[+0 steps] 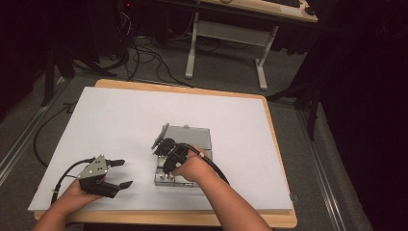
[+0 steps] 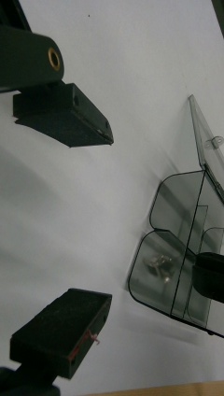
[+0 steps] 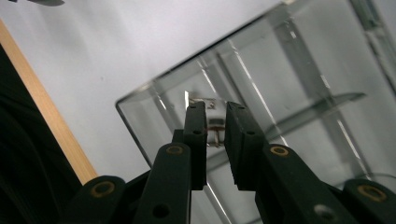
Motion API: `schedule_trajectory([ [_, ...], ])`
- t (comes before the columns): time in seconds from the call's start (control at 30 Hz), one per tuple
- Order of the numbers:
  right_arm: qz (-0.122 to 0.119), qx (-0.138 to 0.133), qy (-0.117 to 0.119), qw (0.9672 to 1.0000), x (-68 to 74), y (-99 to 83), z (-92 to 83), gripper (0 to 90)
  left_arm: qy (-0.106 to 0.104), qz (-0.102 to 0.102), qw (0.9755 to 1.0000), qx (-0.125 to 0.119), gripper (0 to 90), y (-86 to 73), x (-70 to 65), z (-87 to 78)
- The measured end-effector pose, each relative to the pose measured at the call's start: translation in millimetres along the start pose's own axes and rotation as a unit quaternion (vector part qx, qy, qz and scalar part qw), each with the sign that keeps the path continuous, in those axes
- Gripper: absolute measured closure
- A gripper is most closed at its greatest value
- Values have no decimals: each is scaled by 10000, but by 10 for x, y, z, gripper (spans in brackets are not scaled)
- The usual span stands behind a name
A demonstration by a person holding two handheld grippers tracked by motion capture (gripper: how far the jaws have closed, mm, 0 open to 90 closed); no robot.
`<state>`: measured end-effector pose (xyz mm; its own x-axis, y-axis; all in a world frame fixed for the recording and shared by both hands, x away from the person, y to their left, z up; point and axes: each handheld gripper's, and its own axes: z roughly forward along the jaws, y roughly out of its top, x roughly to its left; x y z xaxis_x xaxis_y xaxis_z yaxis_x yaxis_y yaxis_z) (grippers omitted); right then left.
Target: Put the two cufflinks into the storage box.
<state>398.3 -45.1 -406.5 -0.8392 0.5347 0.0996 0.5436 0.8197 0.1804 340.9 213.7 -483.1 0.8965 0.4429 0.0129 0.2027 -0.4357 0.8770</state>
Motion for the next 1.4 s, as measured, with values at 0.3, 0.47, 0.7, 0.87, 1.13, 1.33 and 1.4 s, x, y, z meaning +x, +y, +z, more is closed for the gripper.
schedule_trajectory([
  [0.3, 321, -109, -205, 9992, -157, -229, -177, 737, 7, -16, 10000, -3, 200, 0, -3, 1],
  [0.47, 505, -119, -336, 9981, -267, -427, -248, 690, 11, -14, 10000, 0, 200, 0, -4, 2],
  [0.7, 862, -304, -601, 9940, -417, -750, -360, 596, 22, -10, 10000, 7, 200, 1, -5, 3],
  [0.87, 1242, -453, -762, 9883, -510, -987, -430, 534, 26, -19, 10000, 11, 200, 1, -5, 5],
  [1.13, 1431, -580, -942, 9835, -675, -1333, -484, 491, 40, -24, 10000, 12, 199, 1, -5, 5],
  [1.33, 1647, -675, -1029, 9786, -787, -1574, -452, 455, 31, -32, 10000, 11, 198, 1, -2, 4],
  [1.4, 1805, -827, -1072, 9742, -849, -1716, -418, 423, 38, -39, 10000, 12, 198, 1, 0, 4],
])
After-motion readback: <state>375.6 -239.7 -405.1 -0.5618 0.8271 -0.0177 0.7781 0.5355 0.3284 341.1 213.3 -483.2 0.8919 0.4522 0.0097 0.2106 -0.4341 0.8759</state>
